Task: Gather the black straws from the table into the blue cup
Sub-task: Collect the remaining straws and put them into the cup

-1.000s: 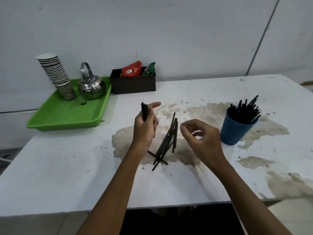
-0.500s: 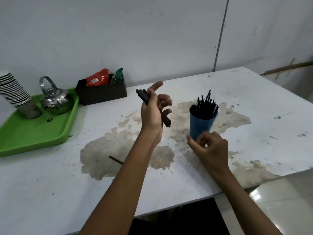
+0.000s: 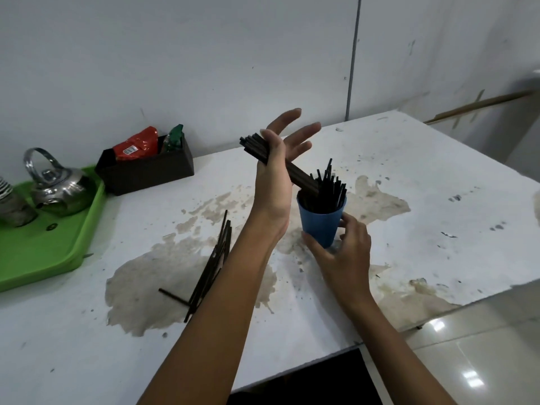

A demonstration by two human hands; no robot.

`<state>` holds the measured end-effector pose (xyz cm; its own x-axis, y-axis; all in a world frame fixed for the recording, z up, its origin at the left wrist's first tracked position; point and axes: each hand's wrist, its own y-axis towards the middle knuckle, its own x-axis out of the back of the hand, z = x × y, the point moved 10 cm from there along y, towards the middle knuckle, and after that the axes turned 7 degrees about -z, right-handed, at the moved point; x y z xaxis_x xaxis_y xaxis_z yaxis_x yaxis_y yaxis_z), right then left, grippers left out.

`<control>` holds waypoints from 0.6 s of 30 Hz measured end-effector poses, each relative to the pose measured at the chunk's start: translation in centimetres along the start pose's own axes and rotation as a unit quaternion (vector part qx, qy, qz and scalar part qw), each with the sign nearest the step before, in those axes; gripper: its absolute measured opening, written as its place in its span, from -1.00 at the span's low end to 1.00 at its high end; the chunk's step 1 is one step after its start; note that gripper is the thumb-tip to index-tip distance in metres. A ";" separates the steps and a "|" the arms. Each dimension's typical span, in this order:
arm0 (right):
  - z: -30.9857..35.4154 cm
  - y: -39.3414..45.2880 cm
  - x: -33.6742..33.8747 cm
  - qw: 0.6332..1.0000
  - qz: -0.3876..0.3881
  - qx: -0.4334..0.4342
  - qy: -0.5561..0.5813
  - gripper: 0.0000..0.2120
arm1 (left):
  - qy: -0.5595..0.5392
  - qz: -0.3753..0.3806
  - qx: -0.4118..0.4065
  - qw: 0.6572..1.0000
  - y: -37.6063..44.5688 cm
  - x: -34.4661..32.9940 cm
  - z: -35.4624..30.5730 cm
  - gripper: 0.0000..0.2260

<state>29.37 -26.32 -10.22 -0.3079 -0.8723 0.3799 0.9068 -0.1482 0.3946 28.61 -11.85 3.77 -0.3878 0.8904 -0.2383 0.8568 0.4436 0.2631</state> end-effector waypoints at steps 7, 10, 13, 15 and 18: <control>0.0 -0.1 0.0 1.000 -0.006 0.002 -0.007 -0.35 | 0.057 0.037 -0.015 0.998 -0.2 -2.0 1.0 -0.55; 0.0 -0.1 0.0 1.000 -0.006 0.003 -0.003 -0.36 | 0.024 0.042 -0.010 0.999 0.1 -1.8 1.4 -0.54; 0.0 -0.1 0.1 1.000 -0.006 0.005 -0.001 -0.37 | -0.003 0.042 -0.006 0.999 0.7 -1.2 1.5 -0.52; -0.1 -0.1 0.0 1.000 -0.007 0.003 -0.004 -0.36 | 0.012 0.045 -0.007 0.999 0.9 -1.1 1.5 -0.52; -0.1 -0.1 -0.1 1.000 -0.006 0.004 -0.005 -0.37 | 0.050 0.055 -0.004 0.997 0.8 -1.4 1.8 -0.52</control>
<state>29.34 -26.30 -10.34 -0.3224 -0.8656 0.3830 0.9005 -0.1558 0.4059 30.44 -12.93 2.59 -0.3246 0.9392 -0.1124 0.8933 0.3434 0.2898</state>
